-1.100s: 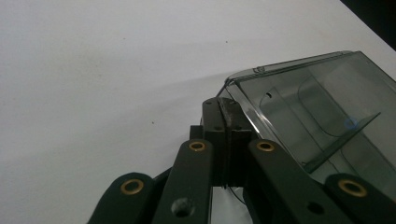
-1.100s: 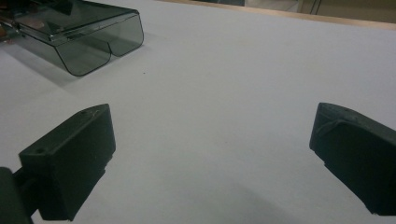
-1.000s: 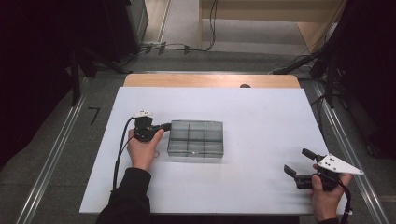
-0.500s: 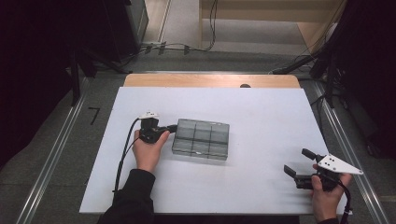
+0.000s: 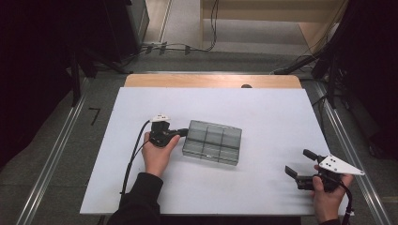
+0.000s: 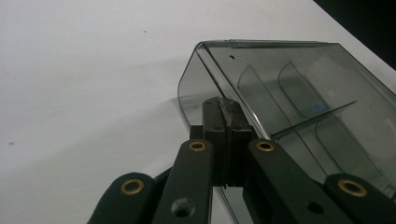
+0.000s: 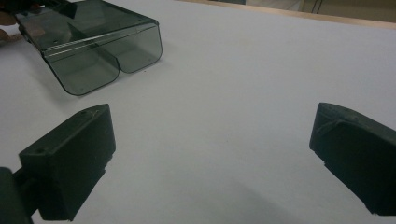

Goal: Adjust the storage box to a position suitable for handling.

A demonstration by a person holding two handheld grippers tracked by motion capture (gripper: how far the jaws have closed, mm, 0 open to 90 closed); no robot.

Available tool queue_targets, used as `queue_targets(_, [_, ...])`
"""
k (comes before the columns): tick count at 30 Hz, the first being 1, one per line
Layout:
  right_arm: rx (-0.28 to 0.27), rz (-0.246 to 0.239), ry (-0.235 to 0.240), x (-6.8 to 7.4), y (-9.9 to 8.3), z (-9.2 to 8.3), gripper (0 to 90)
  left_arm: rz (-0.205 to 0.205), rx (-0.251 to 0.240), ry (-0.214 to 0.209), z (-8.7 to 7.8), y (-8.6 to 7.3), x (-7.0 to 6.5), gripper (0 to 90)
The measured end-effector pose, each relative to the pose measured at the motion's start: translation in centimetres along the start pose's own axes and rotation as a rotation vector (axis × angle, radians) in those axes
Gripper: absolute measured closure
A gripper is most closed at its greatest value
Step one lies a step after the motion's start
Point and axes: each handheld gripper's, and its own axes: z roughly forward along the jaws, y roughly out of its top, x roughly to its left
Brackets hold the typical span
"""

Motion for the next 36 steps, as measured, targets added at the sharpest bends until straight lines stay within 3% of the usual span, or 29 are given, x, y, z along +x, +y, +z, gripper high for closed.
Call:
queue_targets(23, [0.005,0.002,0.002,0.1,0.0,0.0,0.0,0.031,0.014,-0.059,1.4,-0.8,-2.9,89.7])
queue_targets(36, [0.006,0.002,0.002,0.1,0.0,0.0,0.0,0.038,0.016,-0.104,2.0,-2.0,-5.0,89.7])
